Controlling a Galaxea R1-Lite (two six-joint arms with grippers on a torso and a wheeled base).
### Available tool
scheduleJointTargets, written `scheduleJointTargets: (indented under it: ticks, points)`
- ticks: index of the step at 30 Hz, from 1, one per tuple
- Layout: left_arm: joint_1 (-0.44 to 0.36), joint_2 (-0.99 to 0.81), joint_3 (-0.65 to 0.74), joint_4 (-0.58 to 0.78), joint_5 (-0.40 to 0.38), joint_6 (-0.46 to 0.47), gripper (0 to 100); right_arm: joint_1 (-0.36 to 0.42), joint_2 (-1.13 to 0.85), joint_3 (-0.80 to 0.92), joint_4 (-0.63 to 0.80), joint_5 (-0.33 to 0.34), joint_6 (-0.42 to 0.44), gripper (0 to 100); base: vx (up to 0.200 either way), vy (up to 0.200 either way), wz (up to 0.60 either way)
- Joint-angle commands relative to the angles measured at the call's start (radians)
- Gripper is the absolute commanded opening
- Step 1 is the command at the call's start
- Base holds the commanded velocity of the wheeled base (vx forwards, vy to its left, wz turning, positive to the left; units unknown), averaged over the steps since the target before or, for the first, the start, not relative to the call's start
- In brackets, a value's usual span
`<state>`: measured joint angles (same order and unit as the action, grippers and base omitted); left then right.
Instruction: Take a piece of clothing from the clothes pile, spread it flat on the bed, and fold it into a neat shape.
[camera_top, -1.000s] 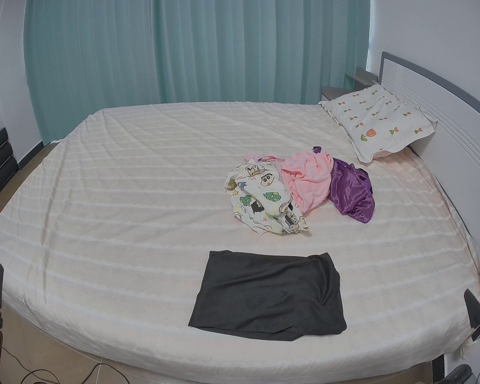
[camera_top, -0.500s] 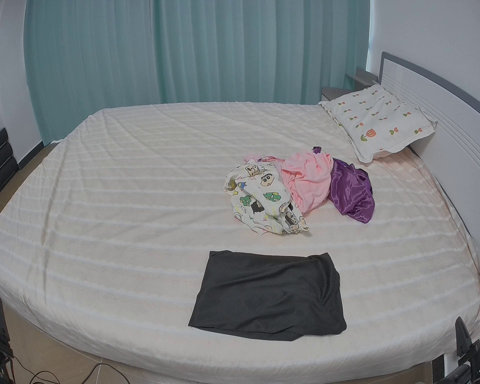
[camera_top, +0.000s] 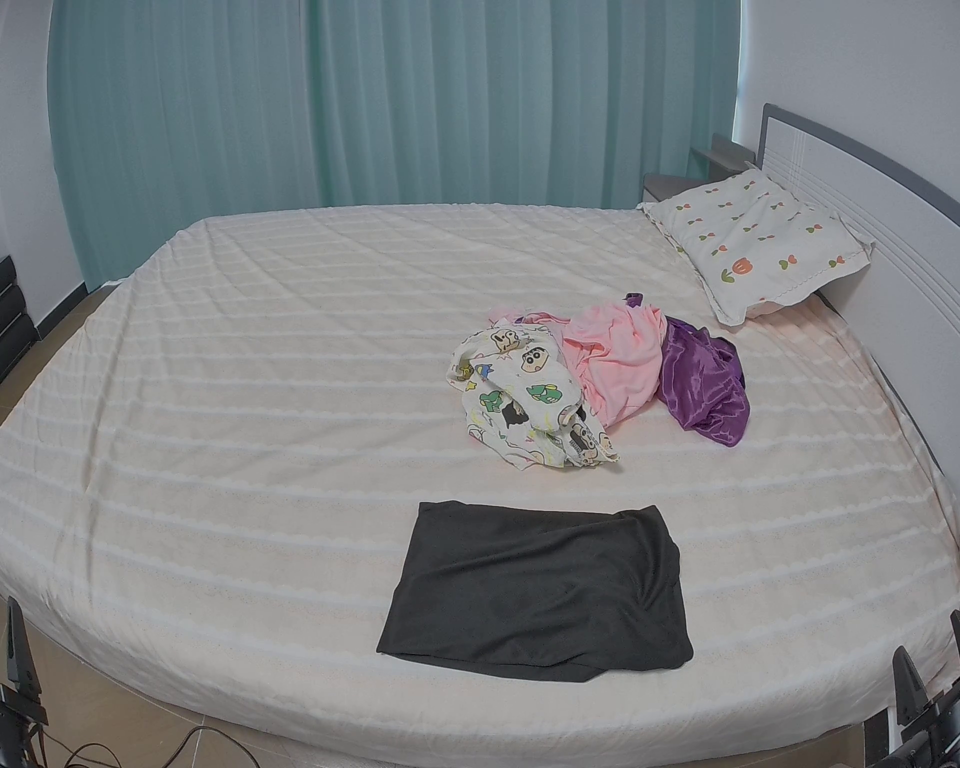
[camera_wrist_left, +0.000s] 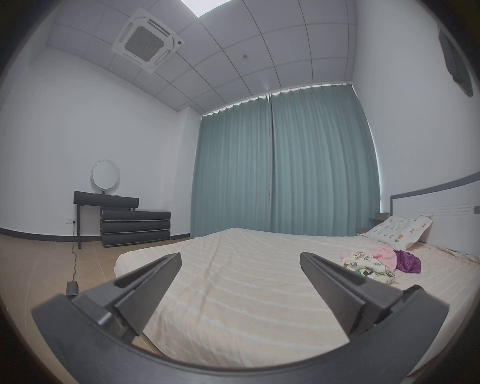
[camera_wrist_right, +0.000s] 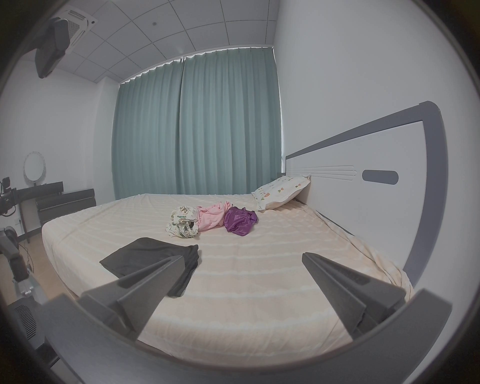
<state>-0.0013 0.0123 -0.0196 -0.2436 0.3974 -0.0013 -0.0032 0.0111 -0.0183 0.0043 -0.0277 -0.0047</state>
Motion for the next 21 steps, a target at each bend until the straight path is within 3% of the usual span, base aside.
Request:
scheduleJointTargets:
  ticks: [1,7,12,21]
  points:
    - [0.0,0.003,0.02,0.03,-0.022,-0.003,100,0.0,-0.011,0.018,0.0,0.003,-0.001,100,0.0,0.0,0.0]
    - [0.0,0.003,0.02,0.17,-0.058,-0.074,100,0.0,-0.011,0.018,-0.001,0.005,0.002,100,0.0,0.0,0.0]
    - [0.0,0.003,0.02,0.167,-0.117,-0.117,100,0.0,-0.011,0.017,0.0,0.005,0.005,100,0.0,0.0,0.0]
    - [0.0,0.003,0.02,0.172,-0.232,-0.103,100,0.002,-0.01,0.017,0.0,0.005,0.005,100,0.0,0.0,0.0]
